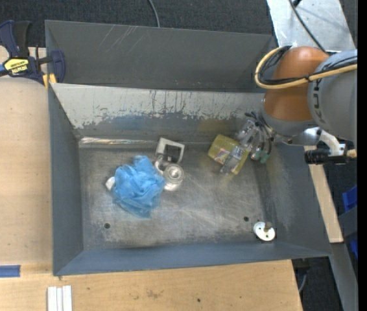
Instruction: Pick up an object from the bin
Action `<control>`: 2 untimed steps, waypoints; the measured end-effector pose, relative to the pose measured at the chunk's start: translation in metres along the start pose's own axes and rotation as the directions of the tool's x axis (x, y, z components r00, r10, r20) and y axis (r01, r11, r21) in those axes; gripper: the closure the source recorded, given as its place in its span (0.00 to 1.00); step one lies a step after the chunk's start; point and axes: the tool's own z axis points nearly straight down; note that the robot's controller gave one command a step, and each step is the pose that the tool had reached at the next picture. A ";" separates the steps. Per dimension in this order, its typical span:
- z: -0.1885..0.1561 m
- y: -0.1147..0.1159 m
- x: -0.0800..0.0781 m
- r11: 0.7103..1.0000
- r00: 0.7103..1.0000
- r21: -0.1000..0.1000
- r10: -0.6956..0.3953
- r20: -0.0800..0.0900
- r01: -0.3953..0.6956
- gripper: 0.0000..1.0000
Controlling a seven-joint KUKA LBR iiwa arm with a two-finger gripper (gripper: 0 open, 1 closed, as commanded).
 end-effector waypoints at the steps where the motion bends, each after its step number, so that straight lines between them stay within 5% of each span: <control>1: -0.011 -0.001 0.001 1.000 1.000 0.003 -0.001 -0.007 0.001 1.00; 2: -0.021 0.000 0.000 1.000 1.000 0.002 -0.001 -0.005 0.001 1.00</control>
Offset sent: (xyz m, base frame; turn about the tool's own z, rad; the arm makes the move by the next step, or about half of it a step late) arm 0.0001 0.0000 0.0349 0.0000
